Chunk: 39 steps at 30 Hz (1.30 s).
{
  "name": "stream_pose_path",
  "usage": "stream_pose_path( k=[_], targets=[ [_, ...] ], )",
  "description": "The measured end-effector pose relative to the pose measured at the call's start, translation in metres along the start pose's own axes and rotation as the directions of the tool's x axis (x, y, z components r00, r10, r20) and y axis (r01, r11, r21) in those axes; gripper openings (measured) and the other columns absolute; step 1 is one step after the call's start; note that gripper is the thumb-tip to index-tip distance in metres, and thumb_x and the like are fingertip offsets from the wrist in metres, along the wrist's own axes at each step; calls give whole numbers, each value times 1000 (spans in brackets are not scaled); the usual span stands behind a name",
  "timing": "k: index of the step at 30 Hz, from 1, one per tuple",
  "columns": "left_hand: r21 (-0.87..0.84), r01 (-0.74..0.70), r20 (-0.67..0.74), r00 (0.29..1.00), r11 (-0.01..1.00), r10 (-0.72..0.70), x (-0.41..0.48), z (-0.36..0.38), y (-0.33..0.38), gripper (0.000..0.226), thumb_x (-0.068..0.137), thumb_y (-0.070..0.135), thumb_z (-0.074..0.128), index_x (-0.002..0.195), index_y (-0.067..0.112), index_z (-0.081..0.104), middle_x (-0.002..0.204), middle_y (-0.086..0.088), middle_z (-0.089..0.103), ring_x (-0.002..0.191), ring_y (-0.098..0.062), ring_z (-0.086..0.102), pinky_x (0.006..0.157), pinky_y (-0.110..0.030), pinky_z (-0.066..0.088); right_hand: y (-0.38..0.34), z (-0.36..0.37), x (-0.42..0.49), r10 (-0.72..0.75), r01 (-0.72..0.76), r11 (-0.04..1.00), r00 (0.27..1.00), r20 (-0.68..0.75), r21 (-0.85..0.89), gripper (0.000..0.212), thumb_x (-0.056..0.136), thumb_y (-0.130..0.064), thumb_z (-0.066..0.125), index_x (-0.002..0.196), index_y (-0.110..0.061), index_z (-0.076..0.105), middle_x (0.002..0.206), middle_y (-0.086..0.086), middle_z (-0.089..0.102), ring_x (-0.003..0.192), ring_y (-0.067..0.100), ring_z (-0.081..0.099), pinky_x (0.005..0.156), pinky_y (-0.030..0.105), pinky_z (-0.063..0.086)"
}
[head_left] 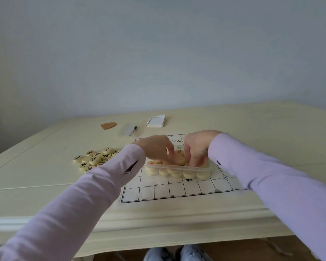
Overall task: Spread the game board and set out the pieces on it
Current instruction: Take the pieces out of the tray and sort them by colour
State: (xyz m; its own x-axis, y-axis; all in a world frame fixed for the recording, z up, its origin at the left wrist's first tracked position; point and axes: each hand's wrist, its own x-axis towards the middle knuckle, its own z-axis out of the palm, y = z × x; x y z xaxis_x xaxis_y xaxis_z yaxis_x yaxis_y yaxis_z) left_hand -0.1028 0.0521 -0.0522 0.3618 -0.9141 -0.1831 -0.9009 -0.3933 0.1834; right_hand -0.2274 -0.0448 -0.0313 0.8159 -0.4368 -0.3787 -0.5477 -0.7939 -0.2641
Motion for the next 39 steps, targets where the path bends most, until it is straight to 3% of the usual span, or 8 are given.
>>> stream_pose_path(
  k=[4,7,15,20,25,27,33,39],
  targets=[
    [-35,13,15,1000,999,-13,6,1,11,37,72,46,76,97,20,65,88,-1,73,63,-10,63,66,-23,50,-1,9,-4,6,-7,1000,999,-52,-21,32,60,-21,86,86,-10,72,68,-1,66,63,18,60,73,27,50],
    [-99,41,22,999,994,-39,5,-3,10,39,72,40,78,100,19,62,83,-1,71,63,-11,66,73,-25,53,-1,10,-5,19,-20,1000,998,-61,-23,19,61,-13,84,71,-15,69,61,-4,65,60,18,62,69,27,52],
    [-22,42,-7,999,999,-42,0,-1,14,61,78,42,72,130,27,46,115,-2,59,66,-14,62,85,-35,53,-4,1,-5,23,-65,985,968,-251,-157,45,70,-15,81,109,-7,61,102,6,66,80,23,63,65,26,50],
    [86,45,13,999,995,-47,13,7,27,33,82,40,59,113,29,54,78,13,53,60,-9,56,50,-22,40,0,8,3,21,-89,959,969,-245,-270,45,77,-16,71,119,-14,59,111,4,65,92,24,62,66,25,43],
    [-96,41,80,996,995,-33,12,0,21,41,80,34,69,117,30,53,111,2,59,73,-17,65,75,-30,57,0,7,4,7,-53,948,989,-147,-312,43,83,-18,63,125,-26,57,121,-2,61,104,22,61,70,25,42],
    [-93,28,95,995,995,-19,10,-1,20,42,80,31,69,118,30,53,115,1,57,67,-13,61,70,-27,55,-2,5,3,4,-32,947,996,-89,-320,44,84,-17,63,126,-26,57,120,-2,62,94,21,61,68,24,42],
    [14,43,103,994,999,-44,12,-4,20,30,80,32,64,110,33,57,99,4,63,61,-11,59,58,-22,47,4,9,6,4,-18,974,998,-62,-227,45,77,0,51,116,-20,64,88,1,63,59,19,55,58,22,45],
    [-19,3,57,998,1000,-2,10,-4,16,19,80,28,67,98,33,64,85,6,61,59,-12,60,56,-20,44,6,12,7,-42,8,971,989,-139,-238,44,79,-5,61,120,-21,59,101,1,57,79,21,56,70,28,49]
  ],
)
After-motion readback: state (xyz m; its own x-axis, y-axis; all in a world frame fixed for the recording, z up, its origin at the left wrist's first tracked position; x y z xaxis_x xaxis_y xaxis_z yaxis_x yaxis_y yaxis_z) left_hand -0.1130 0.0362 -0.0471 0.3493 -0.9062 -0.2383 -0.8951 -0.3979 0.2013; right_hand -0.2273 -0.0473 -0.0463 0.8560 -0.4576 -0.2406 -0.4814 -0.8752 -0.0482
